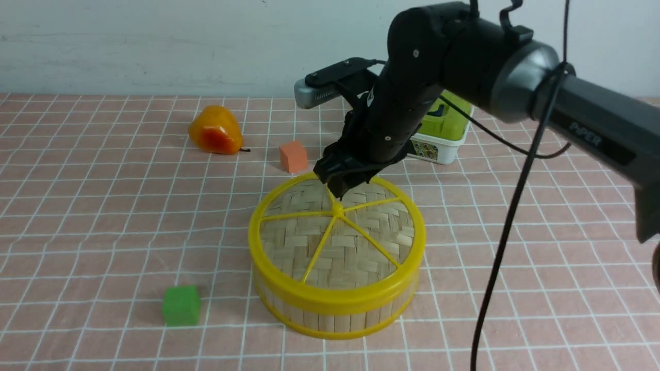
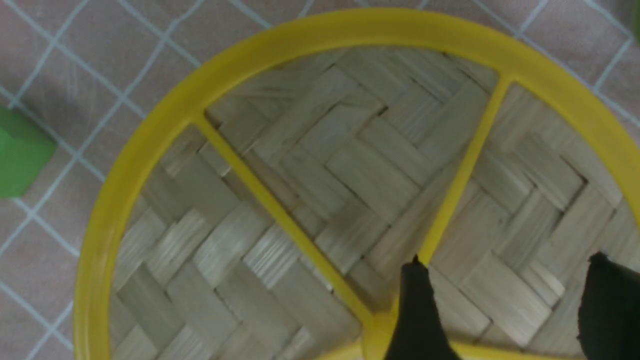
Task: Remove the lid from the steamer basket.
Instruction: Use the right arm to lift the lid of the steamer
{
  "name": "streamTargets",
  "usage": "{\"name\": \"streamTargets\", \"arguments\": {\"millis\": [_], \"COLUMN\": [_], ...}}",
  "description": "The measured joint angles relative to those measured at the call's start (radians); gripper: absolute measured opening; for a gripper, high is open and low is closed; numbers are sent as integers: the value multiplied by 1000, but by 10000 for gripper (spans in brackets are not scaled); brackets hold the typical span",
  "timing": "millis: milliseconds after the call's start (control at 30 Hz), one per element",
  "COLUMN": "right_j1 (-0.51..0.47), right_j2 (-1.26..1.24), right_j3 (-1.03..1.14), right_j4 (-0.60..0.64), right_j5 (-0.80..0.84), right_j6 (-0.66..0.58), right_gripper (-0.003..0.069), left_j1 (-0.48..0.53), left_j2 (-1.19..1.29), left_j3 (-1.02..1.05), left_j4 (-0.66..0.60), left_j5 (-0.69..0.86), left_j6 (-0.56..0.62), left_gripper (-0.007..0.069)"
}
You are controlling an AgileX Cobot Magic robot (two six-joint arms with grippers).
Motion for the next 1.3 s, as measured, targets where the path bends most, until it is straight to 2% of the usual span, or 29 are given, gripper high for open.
{"name": "streamTargets", "arguments": {"millis": [100, 333, 633, 867, 1000, 1300], "right_j1": [0, 2, 11, 15, 21, 62], "right_j2": [18, 33, 26, 11, 6, 14], "right_j3": [0, -6, -12, -75, -90, -59], "right_j4": [15, 54, 41, 40, 47, 31], "right_j5": [-13, 2, 65, 170, 179, 188], "right_j6": [12, 14, 18, 18, 18, 18], "right_gripper": [385, 309, 295, 376, 466, 486], "left_j1": [0, 0, 0, 0, 0, 0], "left_j2": [0, 0, 0, 0, 0, 0], "left_j3": [0, 0, 0, 0, 0, 0], "left_j4": [0, 0, -3, -3, -3, -4], "left_j5": [0, -1, -1, -1, -1, -1], "left_j6": [0, 0, 0, 0, 0, 0], "left_gripper": [239, 239, 239, 239, 239, 239]}}
